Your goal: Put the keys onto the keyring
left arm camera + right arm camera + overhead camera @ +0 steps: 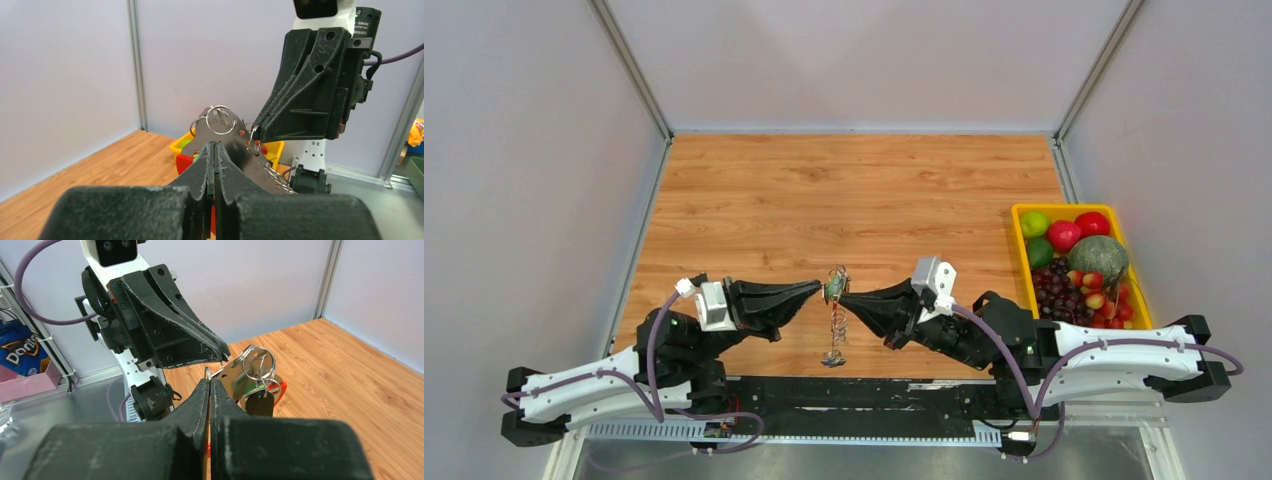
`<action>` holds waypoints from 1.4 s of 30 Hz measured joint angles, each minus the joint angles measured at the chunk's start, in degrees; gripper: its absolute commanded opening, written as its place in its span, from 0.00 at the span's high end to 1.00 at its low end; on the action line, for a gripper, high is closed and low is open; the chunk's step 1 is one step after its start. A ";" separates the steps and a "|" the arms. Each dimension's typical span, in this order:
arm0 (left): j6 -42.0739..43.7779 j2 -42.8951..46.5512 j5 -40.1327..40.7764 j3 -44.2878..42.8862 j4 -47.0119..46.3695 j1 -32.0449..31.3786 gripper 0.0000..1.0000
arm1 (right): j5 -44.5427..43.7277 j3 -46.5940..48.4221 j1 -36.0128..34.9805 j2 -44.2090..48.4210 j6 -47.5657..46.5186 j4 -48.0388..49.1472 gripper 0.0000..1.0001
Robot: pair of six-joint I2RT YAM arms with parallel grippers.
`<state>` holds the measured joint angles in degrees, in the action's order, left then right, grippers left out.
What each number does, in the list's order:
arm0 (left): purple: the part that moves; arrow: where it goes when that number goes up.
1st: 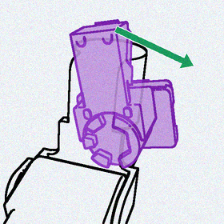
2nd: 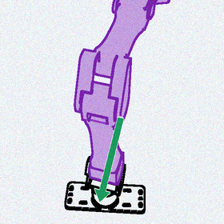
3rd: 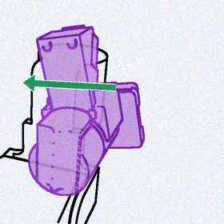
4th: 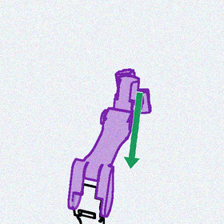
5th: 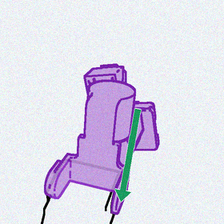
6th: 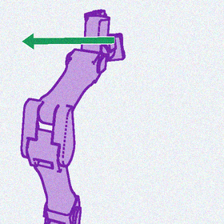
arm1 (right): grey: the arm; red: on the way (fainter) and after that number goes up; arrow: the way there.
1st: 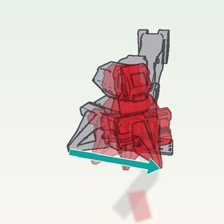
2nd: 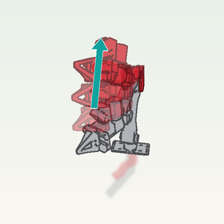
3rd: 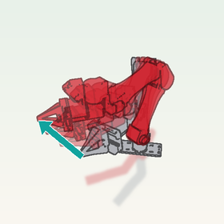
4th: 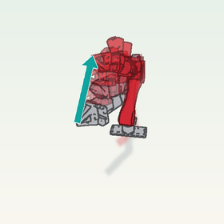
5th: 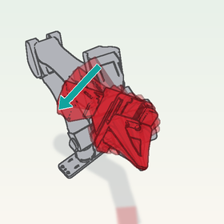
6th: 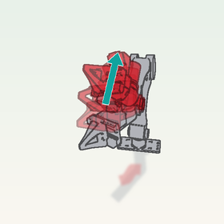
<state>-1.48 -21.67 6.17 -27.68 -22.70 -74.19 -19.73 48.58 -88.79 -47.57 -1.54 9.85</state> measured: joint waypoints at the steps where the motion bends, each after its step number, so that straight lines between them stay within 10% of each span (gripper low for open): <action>1: 0.37 -0.24 0.17 0.00 -0.15 0.00 1.00 | -0.24 0.00 0.00 -0.20 0.00 0.33 1.00; 42: 1.75 -1.73 -2.45 0.76 -4.11 0.02 1.00 | -5.14 0.00 0.61 -2.75 0.20 5.27 1.00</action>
<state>0.27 -23.40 3.73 -26.92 -26.81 -74.17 -24.86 48.58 -88.18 -50.33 -1.34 15.11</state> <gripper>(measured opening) 0.007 0.005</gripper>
